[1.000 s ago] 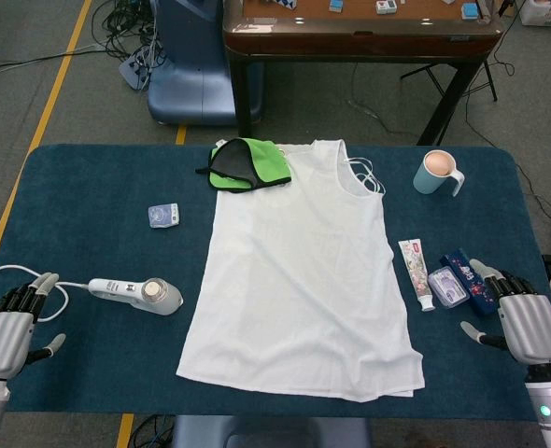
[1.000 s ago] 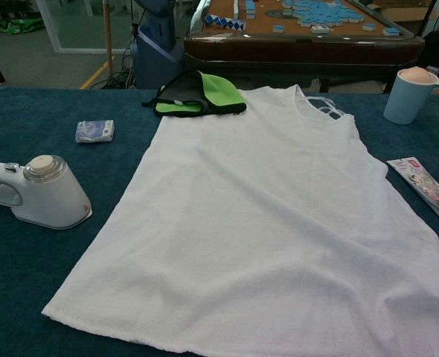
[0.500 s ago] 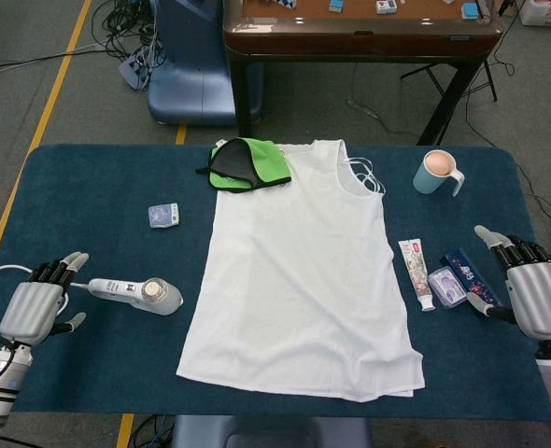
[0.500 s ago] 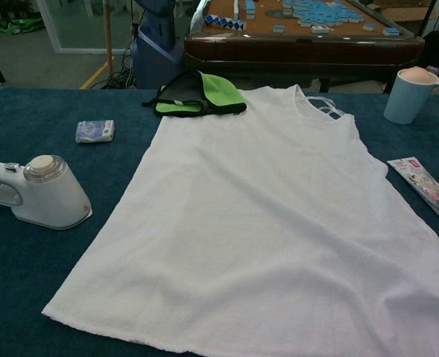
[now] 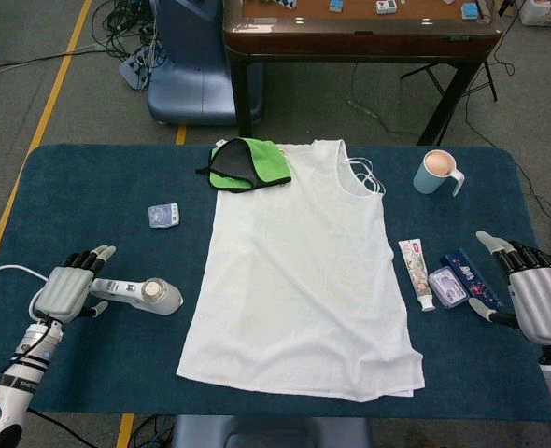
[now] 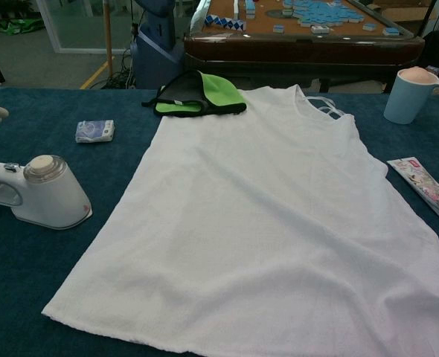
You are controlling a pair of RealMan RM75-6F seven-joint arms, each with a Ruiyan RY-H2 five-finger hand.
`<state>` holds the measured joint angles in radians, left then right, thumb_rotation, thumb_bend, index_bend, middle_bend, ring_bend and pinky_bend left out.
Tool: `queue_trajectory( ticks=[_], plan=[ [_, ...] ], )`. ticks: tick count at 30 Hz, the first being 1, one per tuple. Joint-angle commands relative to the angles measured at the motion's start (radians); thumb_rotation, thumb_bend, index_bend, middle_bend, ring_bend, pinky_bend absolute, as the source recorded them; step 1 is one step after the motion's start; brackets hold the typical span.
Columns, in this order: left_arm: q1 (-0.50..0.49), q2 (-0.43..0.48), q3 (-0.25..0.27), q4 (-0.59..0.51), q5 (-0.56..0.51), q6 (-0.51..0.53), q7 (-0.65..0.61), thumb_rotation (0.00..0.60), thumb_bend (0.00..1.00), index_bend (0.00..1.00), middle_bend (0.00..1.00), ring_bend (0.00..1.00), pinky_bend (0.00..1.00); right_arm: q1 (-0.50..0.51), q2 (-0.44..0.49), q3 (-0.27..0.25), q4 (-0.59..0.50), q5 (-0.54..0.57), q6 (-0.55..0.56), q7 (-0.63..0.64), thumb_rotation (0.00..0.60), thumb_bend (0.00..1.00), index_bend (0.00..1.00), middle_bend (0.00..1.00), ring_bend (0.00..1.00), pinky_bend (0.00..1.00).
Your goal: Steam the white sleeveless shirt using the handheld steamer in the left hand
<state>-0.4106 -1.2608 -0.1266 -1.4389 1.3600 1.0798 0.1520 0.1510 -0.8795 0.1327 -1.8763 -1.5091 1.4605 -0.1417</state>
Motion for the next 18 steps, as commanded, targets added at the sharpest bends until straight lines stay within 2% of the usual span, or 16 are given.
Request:
queue_trajectory(
  ticks=[1,7,12,18],
  plan=[
    [-0.013,-0.017,0.004,0.022,-0.009,-0.015,-0.005,0.6,0.17,0.07,0.1,0.14,0.13,-0.002,0.005,-0.005,0.0,0.002,-0.004,0.008,0.6,0.04,0.14,0.25,0.23,0.28],
    [-0.035,-0.062,0.009,0.06,-0.02,-0.034,0.0,0.6,0.17,0.08,0.1,0.14,0.13,-0.009,0.01,-0.009,0.003,0.005,0.002,0.022,0.6,0.04,0.14,0.25,0.23,0.28],
    [-0.056,-0.113,0.003,0.116,-0.023,-0.038,-0.009,0.6,0.17,0.12,0.1,0.15,0.13,-0.012,0.01,-0.014,0.008,0.004,0.002,0.032,0.6,0.04,0.14,0.25,0.23,0.28],
    [-0.075,-0.163,-0.01,0.163,-0.027,-0.029,-0.026,0.6,0.17,0.17,0.16,0.2,0.16,-0.015,0.011,-0.017,0.015,0.007,0.004,0.043,0.6,0.04,0.14,0.25,0.23,0.28]
  ],
)
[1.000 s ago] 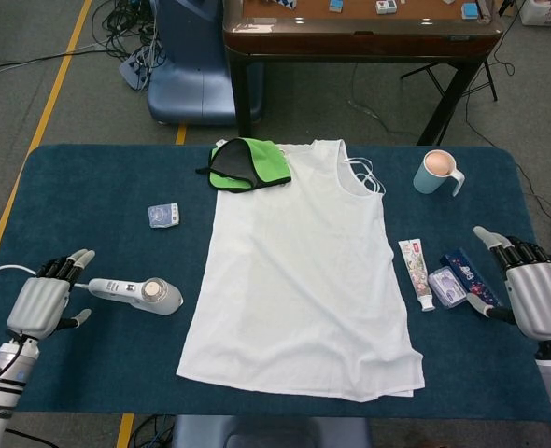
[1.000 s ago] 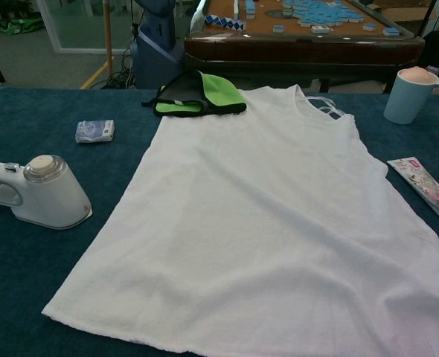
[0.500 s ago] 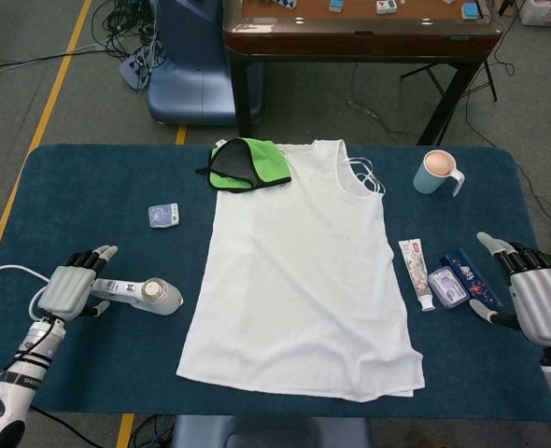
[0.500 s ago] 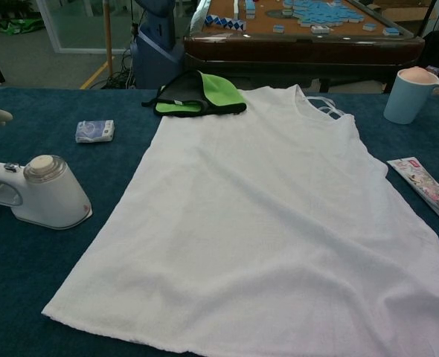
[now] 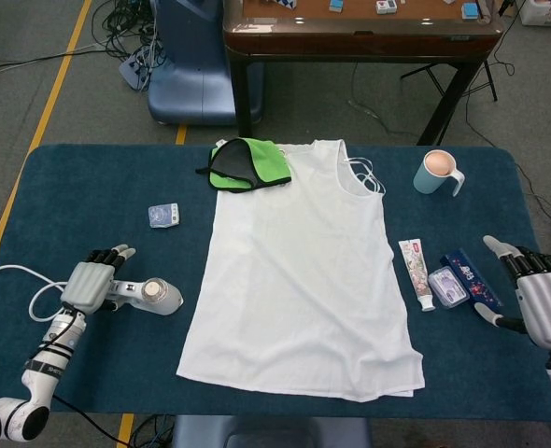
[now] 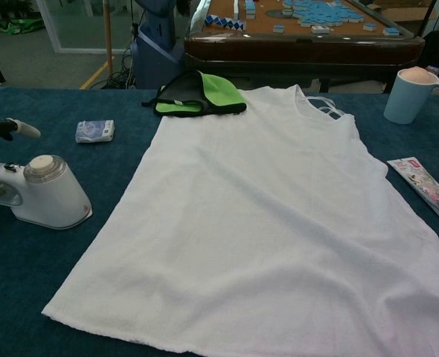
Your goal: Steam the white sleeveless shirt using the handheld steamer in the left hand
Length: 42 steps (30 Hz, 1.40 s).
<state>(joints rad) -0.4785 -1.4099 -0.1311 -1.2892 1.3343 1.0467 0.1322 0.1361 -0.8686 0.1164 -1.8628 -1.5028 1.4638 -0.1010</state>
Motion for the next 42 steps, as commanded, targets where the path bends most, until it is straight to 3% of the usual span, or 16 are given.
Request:
queue_trajectory(
  ticks=[1,19,33,42],
  plan=[
    [-0.011,-0.023,-0.007,0.022,-0.004,0.004,-0.01,0.6,0.17,0.18,0.18,0.21,0.17,-0.001,0.0,-0.001,0.002,0.001,0.0,0.004,0.6,0.04,0.14,0.25,0.23,0.28],
    [-0.043,-0.1,0.018,0.114,0.034,0.001,-0.077,0.6,0.17,0.38,0.35,0.33,0.27,-0.007,0.0,-0.01,0.014,0.013,-0.007,0.019,0.6,0.04,0.14,0.25,0.23,0.28],
    [-0.066,-0.157,0.014,0.162,0.017,-0.013,-0.064,0.6,0.17,0.52,0.55,0.51,0.5,-0.014,0.004,-0.017,0.025,0.031,-0.017,0.037,0.6,0.04,0.22,0.25,0.23,0.28],
    [-0.069,-0.183,0.008,0.199,0.032,0.016,-0.115,0.6,0.17,0.61,0.67,0.6,0.58,-0.015,0.003,-0.019,0.034,0.033,-0.022,0.049,0.6,0.05,0.23,0.25,0.23,0.28]
  ],
)
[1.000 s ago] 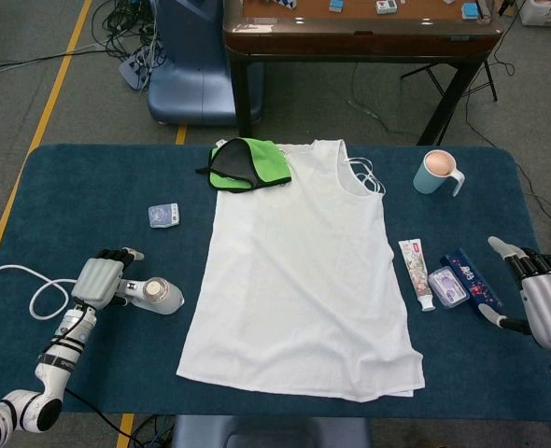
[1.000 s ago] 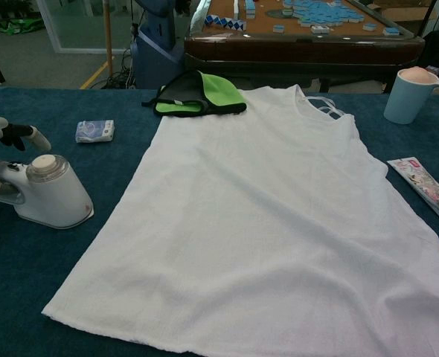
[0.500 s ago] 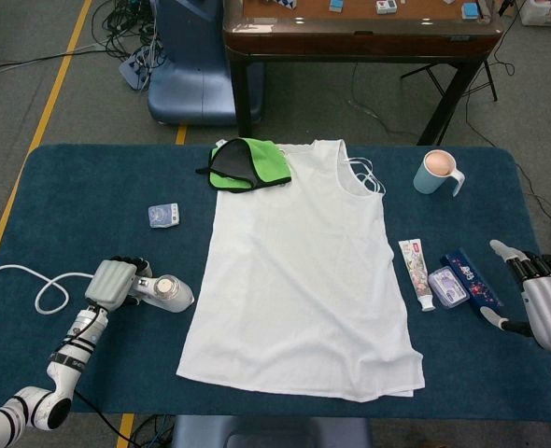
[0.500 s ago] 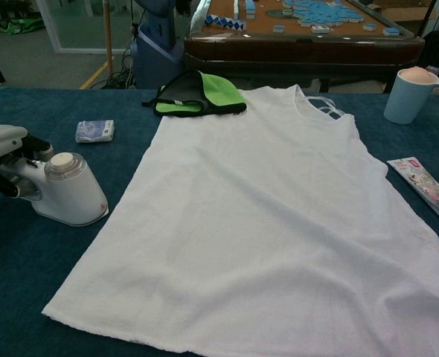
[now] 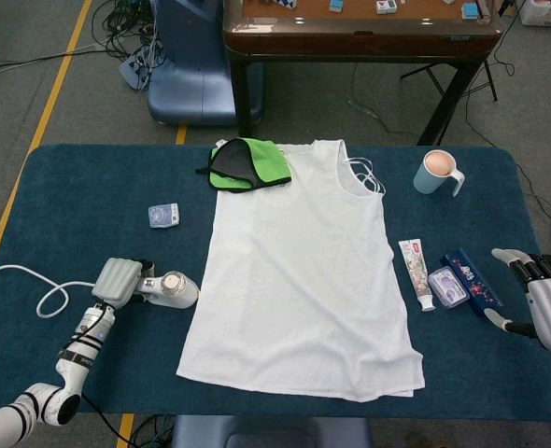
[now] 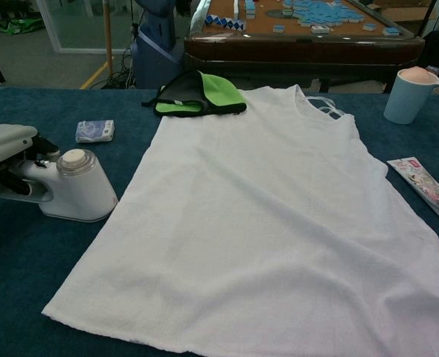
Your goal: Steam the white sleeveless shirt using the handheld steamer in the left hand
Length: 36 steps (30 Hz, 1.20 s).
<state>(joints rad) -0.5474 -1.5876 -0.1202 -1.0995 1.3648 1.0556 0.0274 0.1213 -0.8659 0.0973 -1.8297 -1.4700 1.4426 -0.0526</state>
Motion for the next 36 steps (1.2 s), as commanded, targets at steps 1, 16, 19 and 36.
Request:
queue_trajectory(
  ticks=[1,16,19,36],
  plan=[
    [-0.001,-0.008,-0.006,0.014,0.0,0.009,-0.014,0.6,0.17,0.62,0.68,0.61,0.6,0.0,0.0,0.0,0.001,0.001,-0.001,0.002,0.6,0.05,0.23,0.25,0.23,0.28],
    [0.004,-0.013,-0.009,0.02,-0.023,-0.019,-0.105,0.6,0.17,0.7,0.8,0.7,0.67,0.006,-0.001,-0.004,0.004,0.003,-0.02,0.007,0.6,0.05,0.25,0.25,0.23,0.28],
    [0.002,0.003,-0.015,0.0,-0.029,-0.043,-0.177,0.6,0.18,0.71,0.8,0.7,0.67,0.007,-0.002,-0.006,0.002,0.004,-0.023,0.005,0.6,0.05,0.25,0.25,0.23,0.28],
    [-0.03,0.105,-0.056,-0.103,-0.033,-0.1,-0.37,0.6,0.21,0.72,0.82,0.71,0.67,0.039,-0.009,-0.024,-0.016,-0.017,-0.088,-0.023,0.6,0.05,0.25,0.25,0.23,0.28]
  ],
)
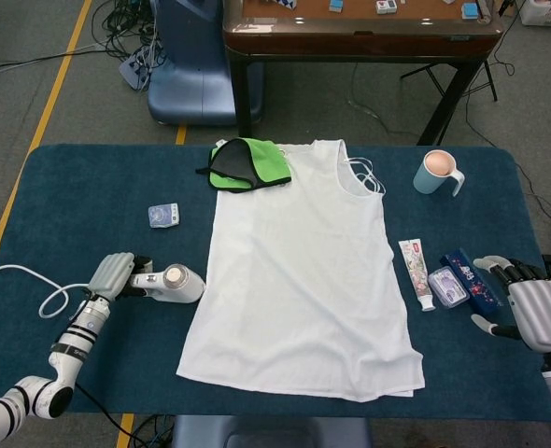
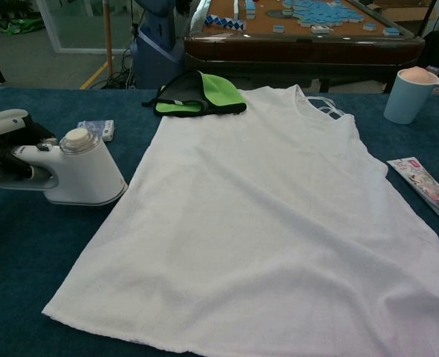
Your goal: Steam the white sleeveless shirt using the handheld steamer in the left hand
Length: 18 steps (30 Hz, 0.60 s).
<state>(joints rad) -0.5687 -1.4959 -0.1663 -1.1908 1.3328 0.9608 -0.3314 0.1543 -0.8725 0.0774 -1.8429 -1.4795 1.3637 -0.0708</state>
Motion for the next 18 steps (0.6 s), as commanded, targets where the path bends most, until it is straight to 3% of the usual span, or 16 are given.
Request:
queue_trajectory(
  ticks=[1,10,18],
  plan=[
    [-0.013,0.021,-0.017,-0.018,0.0,-0.003,-0.013,0.6,0.21,0.72,0.82,0.71,0.67,0.011,-0.004,-0.007,-0.005,-0.013,-0.018,-0.007,0.6,0.05,0.25,0.25,0.23,0.28],
    [-0.053,0.079,-0.054,-0.133,-0.01,-0.003,0.043,0.6,0.21,0.72,0.82,0.71,0.67,0.077,-0.031,-0.043,-0.007,-0.096,-0.129,-0.017,0.6,0.08,0.25,0.25,0.23,0.28],
    [-0.079,0.027,-0.042,-0.242,-0.028,0.017,0.208,0.6,0.21,0.72,0.82,0.71,0.67,0.151,-0.092,-0.075,0.014,-0.153,-0.248,-0.025,0.6,0.2,0.25,0.25,0.19,0.28]
  ],
)
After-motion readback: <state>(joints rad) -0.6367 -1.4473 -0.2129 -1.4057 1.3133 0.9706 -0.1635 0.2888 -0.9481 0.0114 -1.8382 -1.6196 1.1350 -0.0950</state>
